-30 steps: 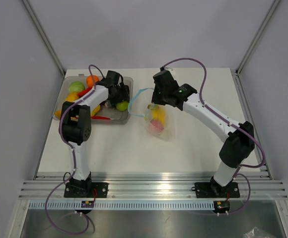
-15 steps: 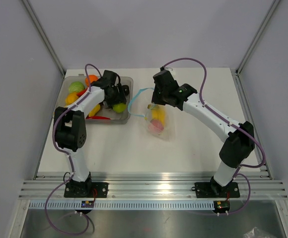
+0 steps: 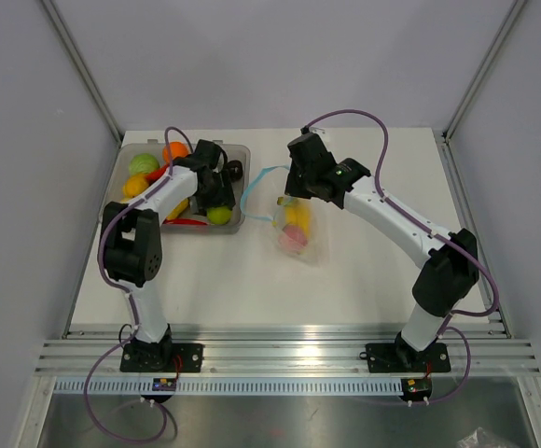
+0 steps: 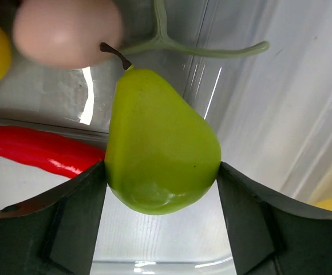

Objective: Place the food in the zip-top bag and seal the zipper
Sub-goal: Pick up the fake fruit from the bin.

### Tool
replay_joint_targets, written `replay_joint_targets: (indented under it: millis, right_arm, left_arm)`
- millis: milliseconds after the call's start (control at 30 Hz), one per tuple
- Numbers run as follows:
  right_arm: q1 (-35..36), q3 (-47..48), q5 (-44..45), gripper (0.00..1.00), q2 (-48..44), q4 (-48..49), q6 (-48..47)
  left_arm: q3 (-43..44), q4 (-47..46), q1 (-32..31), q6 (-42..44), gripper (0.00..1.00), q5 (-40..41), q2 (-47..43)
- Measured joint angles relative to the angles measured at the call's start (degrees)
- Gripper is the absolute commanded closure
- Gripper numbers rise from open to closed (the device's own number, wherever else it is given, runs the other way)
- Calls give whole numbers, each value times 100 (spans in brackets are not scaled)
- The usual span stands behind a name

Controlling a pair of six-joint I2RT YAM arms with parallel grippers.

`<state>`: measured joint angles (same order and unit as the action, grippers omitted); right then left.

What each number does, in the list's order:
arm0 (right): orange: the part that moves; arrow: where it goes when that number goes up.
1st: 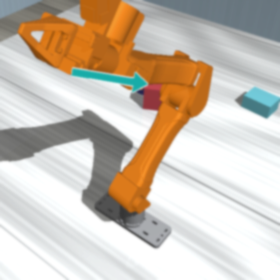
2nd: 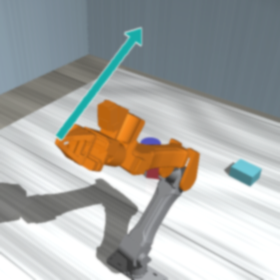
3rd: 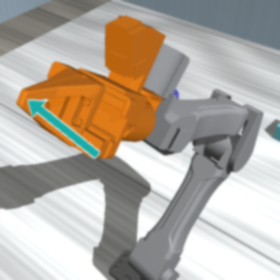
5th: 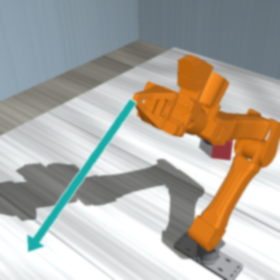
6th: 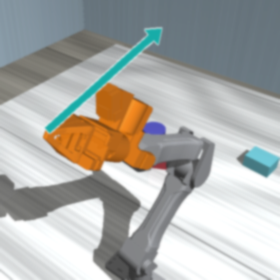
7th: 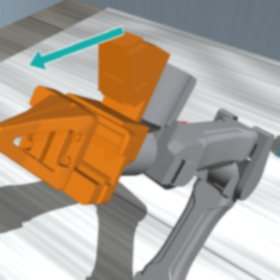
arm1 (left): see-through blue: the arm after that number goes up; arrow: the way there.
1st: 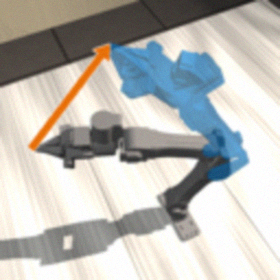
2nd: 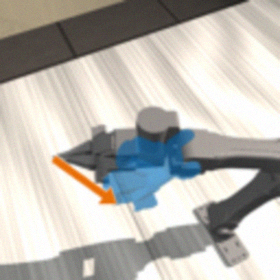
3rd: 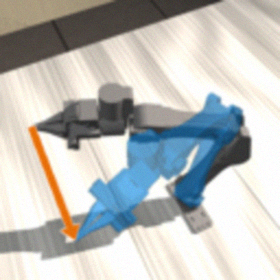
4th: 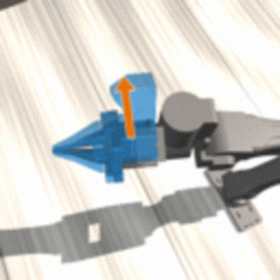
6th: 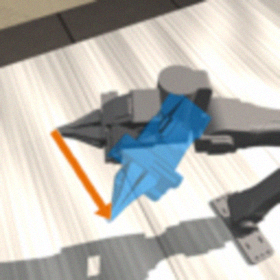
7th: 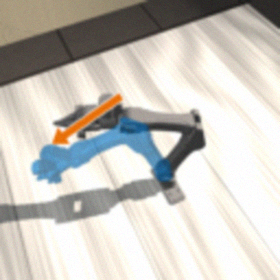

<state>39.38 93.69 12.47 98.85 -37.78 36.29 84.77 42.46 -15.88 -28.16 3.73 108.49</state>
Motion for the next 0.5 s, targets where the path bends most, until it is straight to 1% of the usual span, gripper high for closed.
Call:
replay_joint_targets:
  millis: [33, 200, 233, 333, 433, 467, 500]
  right_arm:
    - [0, 0, 0, 100, -4, 0, 0]
    - [0, 0, 0, 100, -9, 0, -2]
    - [0, 2, 0, 100, -11, 0, -2]
    - [0, 0, 0, 100, -11, 2, -2]
    - [0, 0, 0, 100, -11, 0, -2]
    - [0, 0, 0, 100, -11, 0, -2]
    - [0, 0, 0, 100, -11, 2, -2]
  left_arm:
    - [0, 24, -20, 9, 16, 0, 57]
    - [0, 125, -74, 28, 14, 39, 313]
    - [0, 138, -72, 28, 10, 52, 356]
    - [0, 146, -72, 31, 8, 85, 413]
    - [0, 146, -72, 17, 21, 109, 413]
    - [0, 149, -72, 20, 30, 114, 415]
    - [0, 153, -72, 7, 34, 120, 413]
